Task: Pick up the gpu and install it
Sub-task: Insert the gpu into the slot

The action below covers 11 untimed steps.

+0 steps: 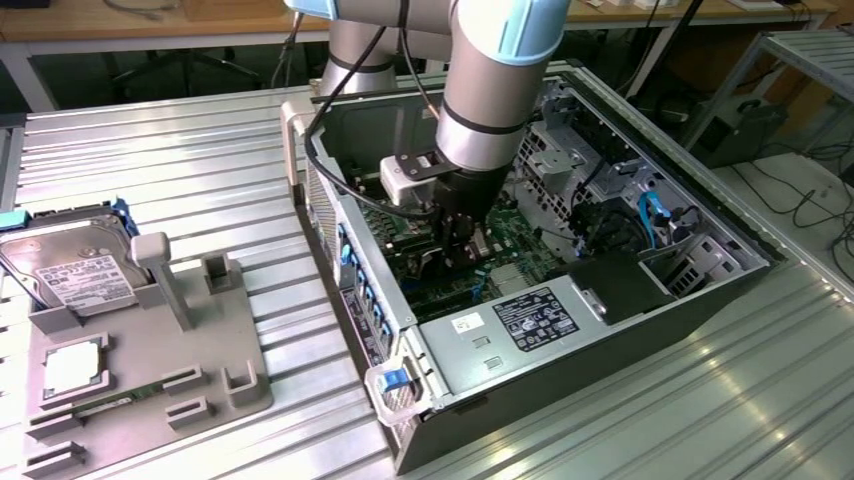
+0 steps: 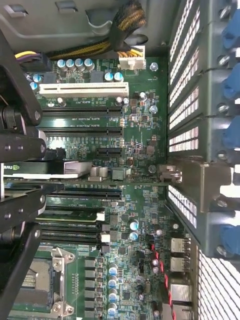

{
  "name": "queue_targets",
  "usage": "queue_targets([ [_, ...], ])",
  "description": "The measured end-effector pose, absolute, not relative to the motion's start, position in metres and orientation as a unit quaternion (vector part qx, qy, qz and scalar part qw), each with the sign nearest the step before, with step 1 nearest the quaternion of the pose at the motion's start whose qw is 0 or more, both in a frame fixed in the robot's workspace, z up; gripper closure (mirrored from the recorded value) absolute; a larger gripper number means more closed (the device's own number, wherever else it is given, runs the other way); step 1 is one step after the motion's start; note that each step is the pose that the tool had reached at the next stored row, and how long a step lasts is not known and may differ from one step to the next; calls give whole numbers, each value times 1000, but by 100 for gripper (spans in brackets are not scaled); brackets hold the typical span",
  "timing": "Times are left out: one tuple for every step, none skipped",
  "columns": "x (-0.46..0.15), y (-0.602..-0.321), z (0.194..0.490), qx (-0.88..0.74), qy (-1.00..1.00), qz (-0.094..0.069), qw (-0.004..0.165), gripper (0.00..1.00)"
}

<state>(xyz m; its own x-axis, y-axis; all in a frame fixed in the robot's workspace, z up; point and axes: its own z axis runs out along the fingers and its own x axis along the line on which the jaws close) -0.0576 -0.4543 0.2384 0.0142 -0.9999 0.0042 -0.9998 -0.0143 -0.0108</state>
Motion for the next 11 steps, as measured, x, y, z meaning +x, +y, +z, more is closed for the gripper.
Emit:
queue_targets([
  [-58,-454,236,-712,702,-5,2,73],
  [-58,-454,235,-712,702,-5,2,73],
  [-58,-454,234,-712,702,-5,2,73],
  [-57,-454,233,-712,702,-5,3,73],
  [-58,-454,233,-712,702,-5,3,73],
  [-58,-454,233,-712,702,-5,3,73],
  [-58,-454,233,-712,702,-5,3,73],
  [-58,-454,233,-712,702,-5,3,73],
  [-58,-454,233,-712,702,-5,3,73],
  [-58,-454,233,-712,702,-5,3,73],
  [-58,-454,233,-712,702,-5,3,73],
])
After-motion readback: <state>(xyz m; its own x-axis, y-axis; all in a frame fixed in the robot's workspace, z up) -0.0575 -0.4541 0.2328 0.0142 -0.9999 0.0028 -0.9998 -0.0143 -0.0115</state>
